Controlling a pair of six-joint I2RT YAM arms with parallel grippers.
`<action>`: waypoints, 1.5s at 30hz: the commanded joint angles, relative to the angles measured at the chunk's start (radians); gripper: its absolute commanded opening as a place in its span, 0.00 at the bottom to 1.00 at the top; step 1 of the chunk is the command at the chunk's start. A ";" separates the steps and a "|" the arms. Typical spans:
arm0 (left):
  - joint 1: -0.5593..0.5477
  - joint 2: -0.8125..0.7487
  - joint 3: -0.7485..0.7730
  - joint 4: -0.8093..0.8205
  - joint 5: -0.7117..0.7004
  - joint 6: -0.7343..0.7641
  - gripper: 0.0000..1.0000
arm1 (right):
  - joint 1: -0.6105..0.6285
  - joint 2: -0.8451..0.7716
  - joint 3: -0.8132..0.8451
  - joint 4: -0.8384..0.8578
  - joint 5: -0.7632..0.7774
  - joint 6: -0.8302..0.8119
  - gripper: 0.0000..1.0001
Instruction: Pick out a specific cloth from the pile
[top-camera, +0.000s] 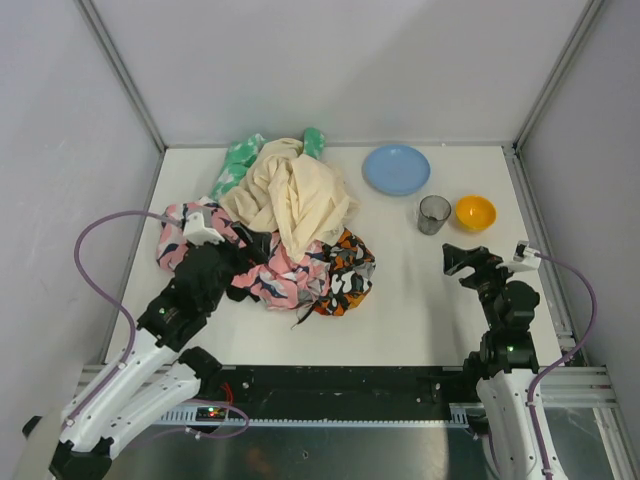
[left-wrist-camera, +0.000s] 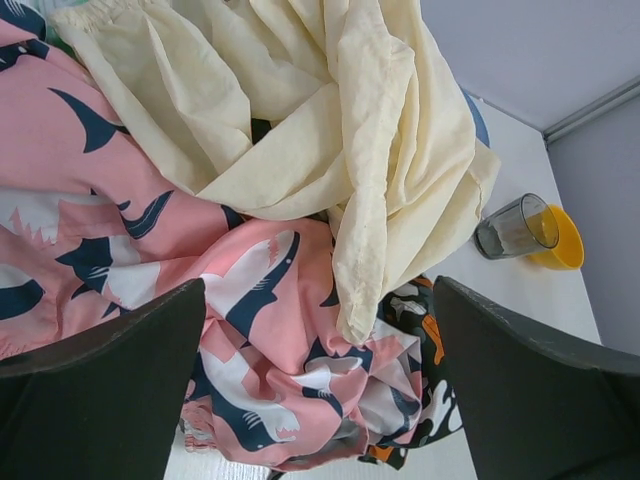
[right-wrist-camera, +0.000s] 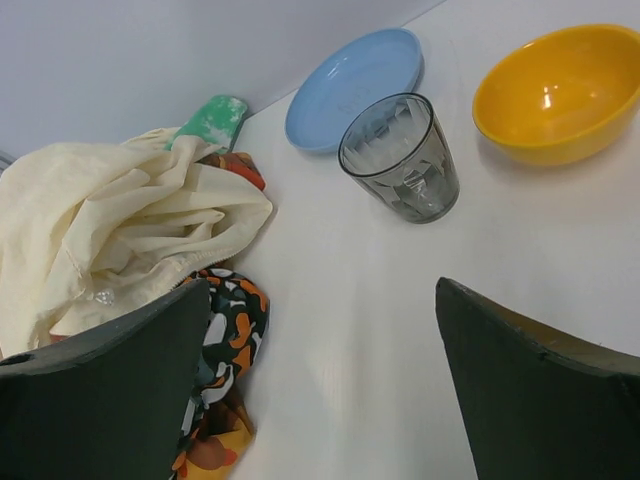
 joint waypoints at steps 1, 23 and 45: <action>0.001 0.035 0.071 0.004 0.028 0.049 1.00 | 0.004 -0.014 0.041 -0.008 0.005 -0.014 0.99; -0.340 0.704 0.263 0.008 0.402 0.443 1.00 | 0.001 0.040 0.040 -0.016 -0.060 -0.036 0.99; -0.309 1.244 0.564 -0.290 -0.364 0.232 0.18 | -0.002 0.037 0.039 -0.010 -0.125 -0.069 0.99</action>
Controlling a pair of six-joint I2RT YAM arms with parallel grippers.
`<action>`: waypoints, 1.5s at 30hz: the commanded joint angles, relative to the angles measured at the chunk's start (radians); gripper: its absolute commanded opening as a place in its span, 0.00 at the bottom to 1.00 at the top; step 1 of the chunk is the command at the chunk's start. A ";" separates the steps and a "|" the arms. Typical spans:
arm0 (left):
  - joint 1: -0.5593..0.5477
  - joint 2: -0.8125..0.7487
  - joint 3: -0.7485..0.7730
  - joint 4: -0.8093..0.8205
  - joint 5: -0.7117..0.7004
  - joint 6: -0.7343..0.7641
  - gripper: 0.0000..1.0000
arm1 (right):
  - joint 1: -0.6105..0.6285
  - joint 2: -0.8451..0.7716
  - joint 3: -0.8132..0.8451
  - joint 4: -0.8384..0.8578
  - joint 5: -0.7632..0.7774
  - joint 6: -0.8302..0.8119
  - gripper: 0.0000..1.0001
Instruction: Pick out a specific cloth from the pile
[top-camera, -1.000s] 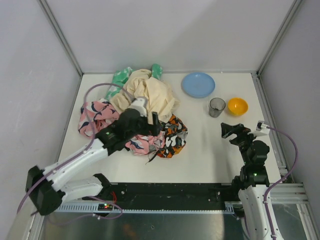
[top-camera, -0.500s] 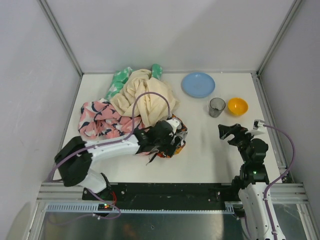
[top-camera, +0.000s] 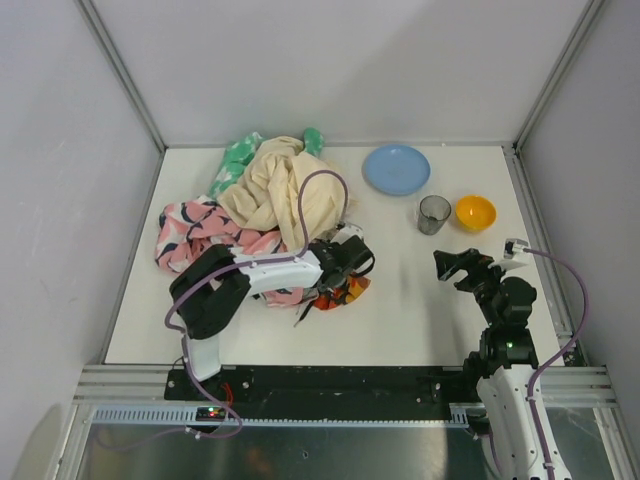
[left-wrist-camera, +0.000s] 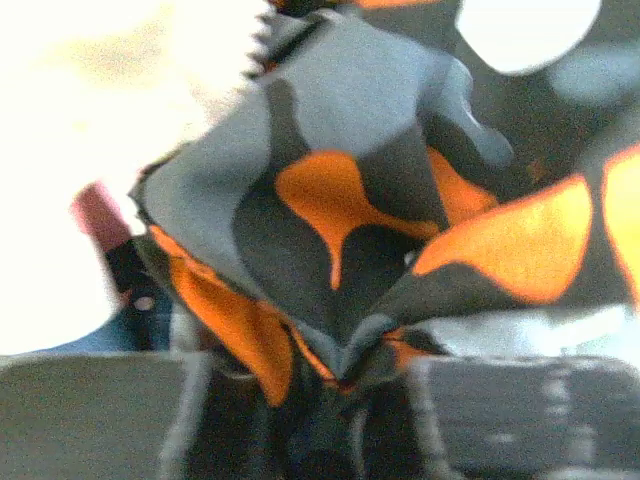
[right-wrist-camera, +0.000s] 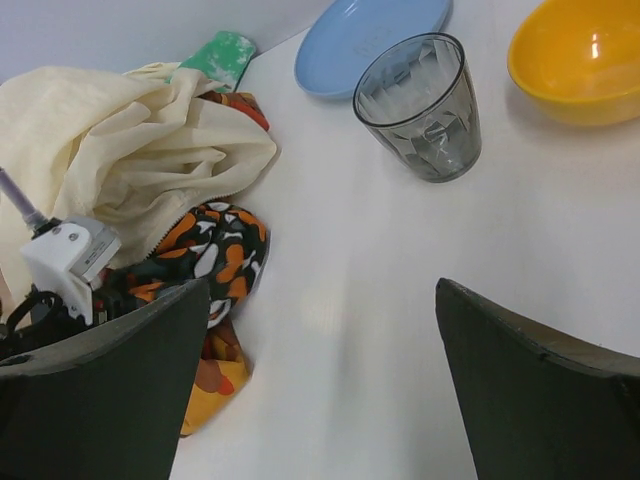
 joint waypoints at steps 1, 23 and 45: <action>0.069 0.008 0.059 -0.109 -0.256 -0.011 0.09 | -0.001 -0.015 0.039 0.021 -0.021 -0.023 0.99; 0.708 -0.162 0.476 -0.112 -0.163 0.206 0.01 | 0.003 0.039 0.035 0.094 -0.142 -0.029 0.99; 0.849 -0.009 0.347 -0.154 0.128 -0.010 0.12 | 0.748 1.154 0.666 0.345 0.342 0.014 0.99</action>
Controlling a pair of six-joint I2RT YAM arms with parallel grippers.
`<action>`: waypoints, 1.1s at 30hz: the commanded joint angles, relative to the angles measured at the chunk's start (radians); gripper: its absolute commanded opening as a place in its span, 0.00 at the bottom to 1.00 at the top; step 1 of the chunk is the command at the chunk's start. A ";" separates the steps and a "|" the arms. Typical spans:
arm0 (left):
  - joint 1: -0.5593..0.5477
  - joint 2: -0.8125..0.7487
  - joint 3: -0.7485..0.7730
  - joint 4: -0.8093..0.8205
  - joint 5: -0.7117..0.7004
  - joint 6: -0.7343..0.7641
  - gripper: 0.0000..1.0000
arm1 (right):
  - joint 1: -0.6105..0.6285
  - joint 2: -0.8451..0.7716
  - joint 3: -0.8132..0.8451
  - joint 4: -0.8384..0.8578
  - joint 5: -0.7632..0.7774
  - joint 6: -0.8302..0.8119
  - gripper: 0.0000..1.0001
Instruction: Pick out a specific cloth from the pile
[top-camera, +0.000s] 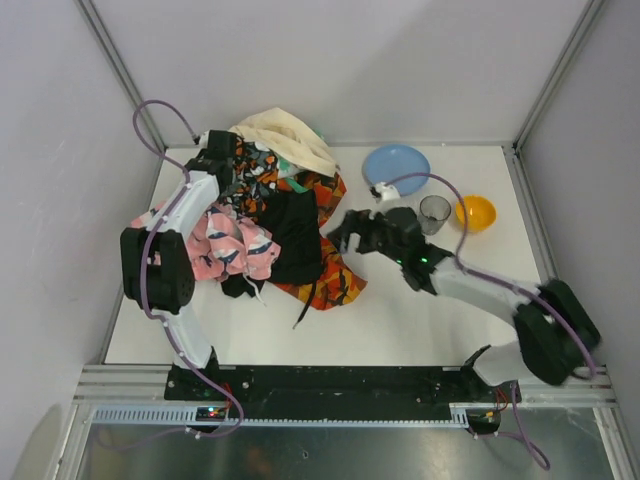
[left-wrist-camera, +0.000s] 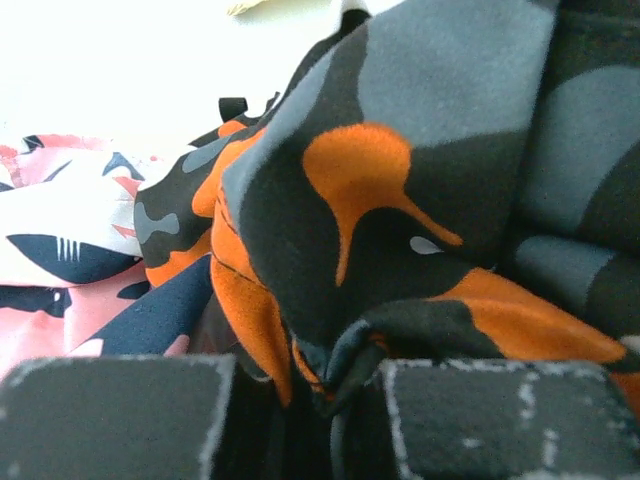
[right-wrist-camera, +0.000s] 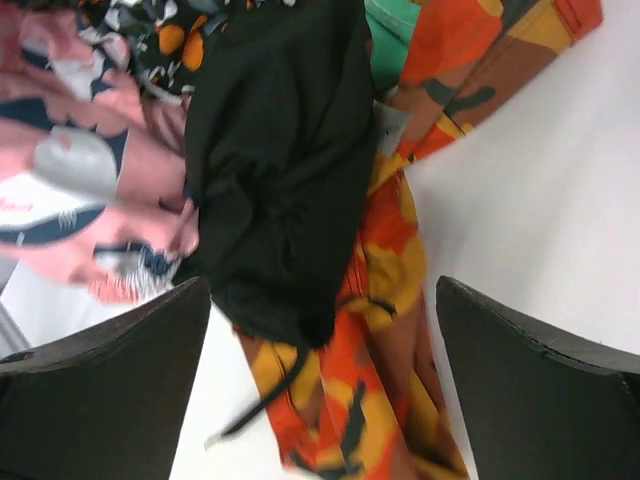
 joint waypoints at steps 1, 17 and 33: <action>0.013 0.006 -0.024 -0.026 0.042 -0.035 0.12 | 0.078 0.239 0.184 0.069 0.220 0.090 0.99; 0.017 0.024 -0.062 -0.023 0.106 -0.035 0.08 | 0.222 0.742 0.580 0.183 0.354 0.073 0.96; 0.017 0.028 -0.086 -0.021 0.133 -0.035 0.04 | 0.262 0.696 0.649 0.144 0.477 -0.114 0.01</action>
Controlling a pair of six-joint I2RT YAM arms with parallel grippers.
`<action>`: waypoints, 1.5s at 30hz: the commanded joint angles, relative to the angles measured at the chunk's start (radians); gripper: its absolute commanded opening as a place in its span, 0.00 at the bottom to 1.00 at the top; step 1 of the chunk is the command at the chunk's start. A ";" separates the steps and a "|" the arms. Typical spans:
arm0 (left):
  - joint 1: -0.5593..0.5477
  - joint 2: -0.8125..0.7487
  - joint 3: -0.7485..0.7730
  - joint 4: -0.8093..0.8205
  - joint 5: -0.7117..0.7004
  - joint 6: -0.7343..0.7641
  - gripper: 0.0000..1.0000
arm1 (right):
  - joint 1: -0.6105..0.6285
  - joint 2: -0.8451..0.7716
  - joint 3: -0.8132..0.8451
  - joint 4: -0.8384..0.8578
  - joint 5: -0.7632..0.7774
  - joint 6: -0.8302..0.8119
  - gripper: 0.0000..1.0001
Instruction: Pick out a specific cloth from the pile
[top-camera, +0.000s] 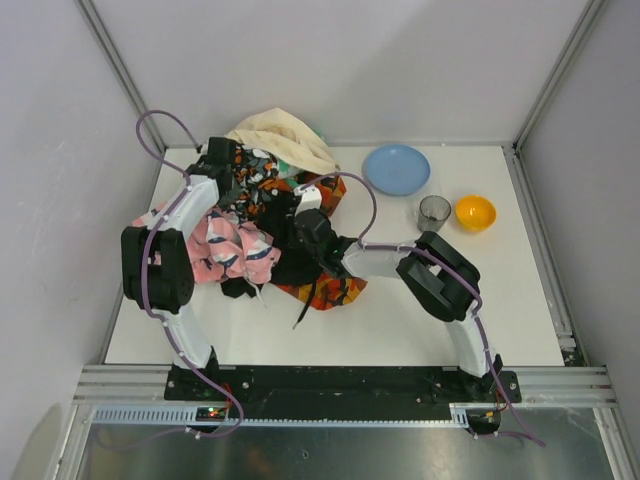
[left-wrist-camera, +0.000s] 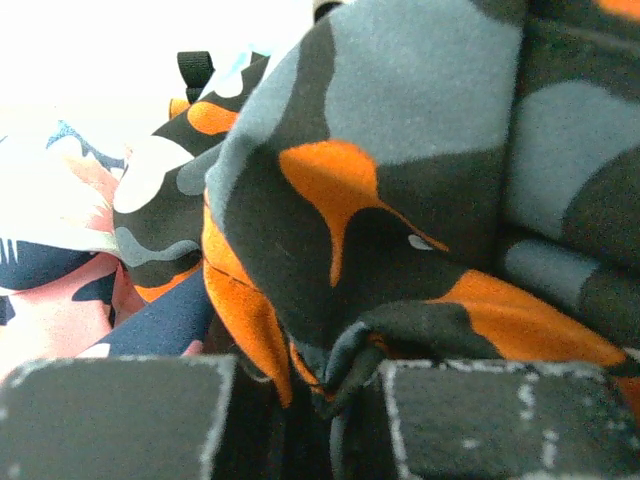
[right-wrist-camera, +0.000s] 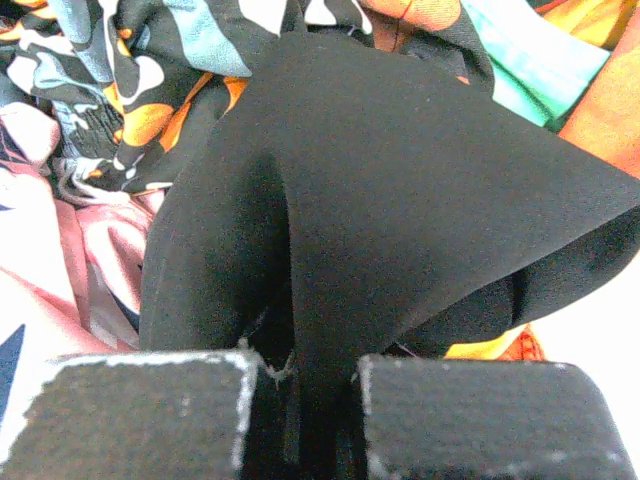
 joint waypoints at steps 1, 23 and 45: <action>0.002 0.027 -0.027 -0.039 0.047 -0.015 0.03 | 0.009 -0.106 0.039 0.003 0.091 -0.114 0.01; -0.077 0.087 -0.101 -0.016 0.053 -0.066 0.01 | -0.030 -0.967 -0.247 -0.044 0.188 -0.436 0.00; -0.345 -0.154 -0.229 0.015 0.080 -0.112 0.80 | -0.222 -1.755 -0.668 -1.071 0.507 0.263 0.00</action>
